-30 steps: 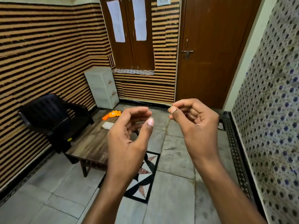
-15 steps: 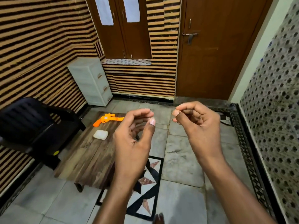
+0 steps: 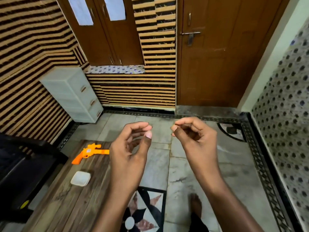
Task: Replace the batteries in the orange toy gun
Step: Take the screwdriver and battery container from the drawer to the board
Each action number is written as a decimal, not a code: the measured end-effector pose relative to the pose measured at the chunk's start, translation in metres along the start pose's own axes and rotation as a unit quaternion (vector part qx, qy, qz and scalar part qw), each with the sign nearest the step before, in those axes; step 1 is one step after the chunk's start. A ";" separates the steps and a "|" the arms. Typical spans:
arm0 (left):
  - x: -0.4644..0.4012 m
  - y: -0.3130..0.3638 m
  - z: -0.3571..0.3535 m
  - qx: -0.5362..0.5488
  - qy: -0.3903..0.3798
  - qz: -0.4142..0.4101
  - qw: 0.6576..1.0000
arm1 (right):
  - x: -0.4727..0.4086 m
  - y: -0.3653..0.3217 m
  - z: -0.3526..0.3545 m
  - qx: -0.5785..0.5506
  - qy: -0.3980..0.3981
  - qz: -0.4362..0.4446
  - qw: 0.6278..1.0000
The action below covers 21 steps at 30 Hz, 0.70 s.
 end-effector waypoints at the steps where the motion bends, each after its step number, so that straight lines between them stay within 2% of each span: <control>1: -0.017 -0.010 -0.013 0.000 0.000 0.007 1.000 | -0.025 0.004 -0.001 0.004 -0.005 -0.005 1.000; 7: -0.130 -0.063 -0.087 -0.035 0.002 0.029 0.999 | -0.179 0.006 -0.007 0.049 -0.070 -0.019 0.996; 12: -0.222 -0.116 -0.125 -0.036 0.044 0.044 0.997 | -0.305 0.019 -0.033 0.077 -0.107 -0.024 0.991; 17: -0.303 -0.191 -0.131 -0.043 0.090 0.059 0.993 | -0.408 0.053 -0.092 0.094 -0.158 -0.046 0.982; 21: -0.375 -0.257 -0.110 -0.047 0.120 0.072 0.989 | -0.490 0.077 -0.165 0.105 -0.185 -0.039 0.976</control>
Point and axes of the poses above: each hand's wrist, its own x-axis away from the middle knuckle, its own z-axis out of the back of the hand, y = z × x, the point moved 2 cm from there along -x, towards the middle knuckle, and after that the axes turned 12 degrees about -z, right-handed, at the moved point
